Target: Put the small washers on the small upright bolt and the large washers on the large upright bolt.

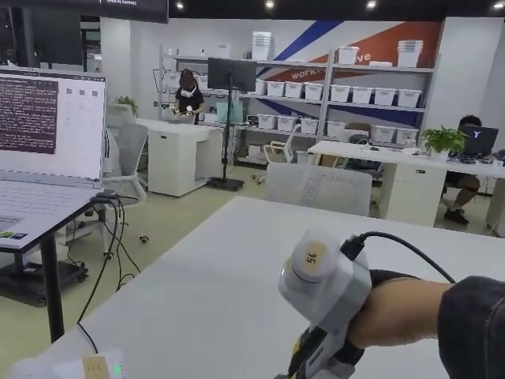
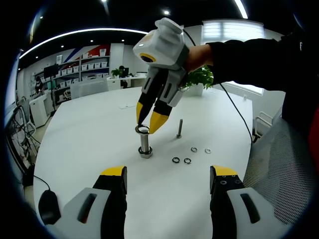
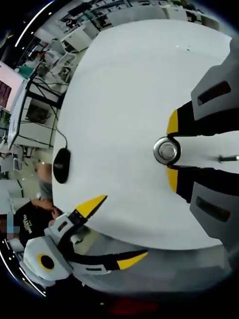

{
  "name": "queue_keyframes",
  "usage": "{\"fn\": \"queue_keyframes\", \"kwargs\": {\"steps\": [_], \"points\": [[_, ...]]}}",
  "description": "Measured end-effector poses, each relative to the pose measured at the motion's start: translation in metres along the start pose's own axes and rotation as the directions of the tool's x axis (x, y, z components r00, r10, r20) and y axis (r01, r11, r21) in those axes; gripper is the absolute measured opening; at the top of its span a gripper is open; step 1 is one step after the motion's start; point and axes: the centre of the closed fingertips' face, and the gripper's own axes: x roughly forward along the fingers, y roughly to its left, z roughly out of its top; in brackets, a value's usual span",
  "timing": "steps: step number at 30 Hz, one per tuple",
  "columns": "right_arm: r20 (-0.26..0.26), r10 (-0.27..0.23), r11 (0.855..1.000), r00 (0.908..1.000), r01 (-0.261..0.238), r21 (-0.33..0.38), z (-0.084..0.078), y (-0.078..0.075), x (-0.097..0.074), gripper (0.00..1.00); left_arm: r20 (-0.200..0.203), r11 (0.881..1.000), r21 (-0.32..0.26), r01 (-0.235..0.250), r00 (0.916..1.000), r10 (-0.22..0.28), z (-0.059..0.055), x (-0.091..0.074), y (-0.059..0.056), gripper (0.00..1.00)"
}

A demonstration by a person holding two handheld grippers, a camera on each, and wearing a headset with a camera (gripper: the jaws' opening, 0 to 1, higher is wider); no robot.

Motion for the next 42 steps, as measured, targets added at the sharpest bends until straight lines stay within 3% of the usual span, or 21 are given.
{"fn": "queue_keyframes", "kwargs": {"steps": [16,31,42], "points": [[-0.022,0.033,0.999,0.9992,-0.033,0.028,-0.009,0.000,0.015,0.23,-0.006,1.000,-0.003,0.002,1.0000,-0.002,-0.001,0.001,0.000,0.67],[-0.029,0.048,0.997,0.9984,-0.047,0.054,-0.020,-0.001,0.043,0.23,-0.015,1.000,-0.006,0.002,0.9999,-0.002,-0.002,0.003,0.001,0.67],[-0.028,0.050,0.996,0.9983,-0.048,0.072,-0.026,0.000,0.049,0.23,-0.019,1.000,-0.010,0.000,0.9998,-0.001,-0.003,0.004,0.002,0.67]]}}
